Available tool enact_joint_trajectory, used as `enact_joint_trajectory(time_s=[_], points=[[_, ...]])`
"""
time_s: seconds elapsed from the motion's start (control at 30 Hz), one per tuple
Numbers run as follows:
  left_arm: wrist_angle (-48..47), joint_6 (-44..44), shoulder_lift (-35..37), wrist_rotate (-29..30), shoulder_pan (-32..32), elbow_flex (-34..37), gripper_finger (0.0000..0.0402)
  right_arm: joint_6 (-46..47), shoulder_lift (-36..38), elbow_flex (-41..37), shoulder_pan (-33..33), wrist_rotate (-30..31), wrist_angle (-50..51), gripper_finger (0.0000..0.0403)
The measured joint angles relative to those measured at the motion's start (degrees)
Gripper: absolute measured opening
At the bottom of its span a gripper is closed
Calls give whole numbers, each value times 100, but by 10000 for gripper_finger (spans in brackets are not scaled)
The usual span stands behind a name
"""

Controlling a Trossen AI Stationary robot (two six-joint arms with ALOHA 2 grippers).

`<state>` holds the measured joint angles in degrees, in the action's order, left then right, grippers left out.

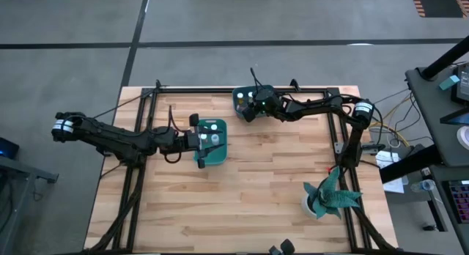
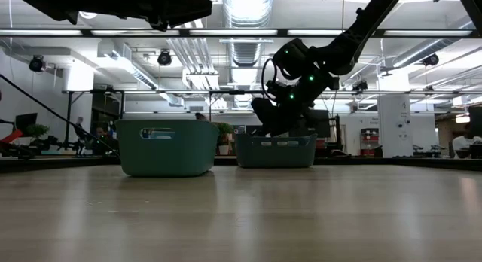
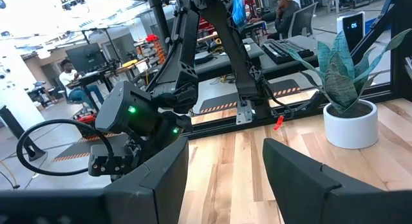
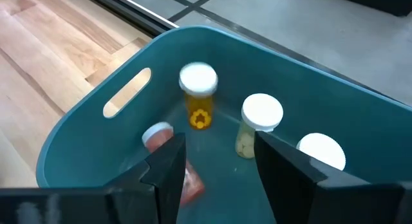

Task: Pick and place medicine bottles into bin by pill shape (circle, oval)
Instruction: Return to Home Position

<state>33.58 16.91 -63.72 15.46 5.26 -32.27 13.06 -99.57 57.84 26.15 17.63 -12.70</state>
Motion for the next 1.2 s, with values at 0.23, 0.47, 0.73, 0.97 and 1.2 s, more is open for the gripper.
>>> enact_joint_trajectory(time_s=[0.23, 0.47, 0.73, 0.97, 1.2], points=[[0, 0, 0, 0, 0, 0, 184, -12, 99, -4, 0, -105, 136, 172], [-4, 0, 0, 0, 2, 2, 184, -71, 761, -4, -133, -655, 990, 170], [-4, -9, -2, -1, 2, 2, 184, -703, 1789, -115, -1007, -721, 1475, 166], [-4, -498, -2, -8, 6, 2, 184, -1077, 2655, -428, -1985, -719, 1474, 164], [-28, -1231, -2, -26, 271, 33, 184, -1245, 3264, -839, -2788, -716, 1357, 164]])
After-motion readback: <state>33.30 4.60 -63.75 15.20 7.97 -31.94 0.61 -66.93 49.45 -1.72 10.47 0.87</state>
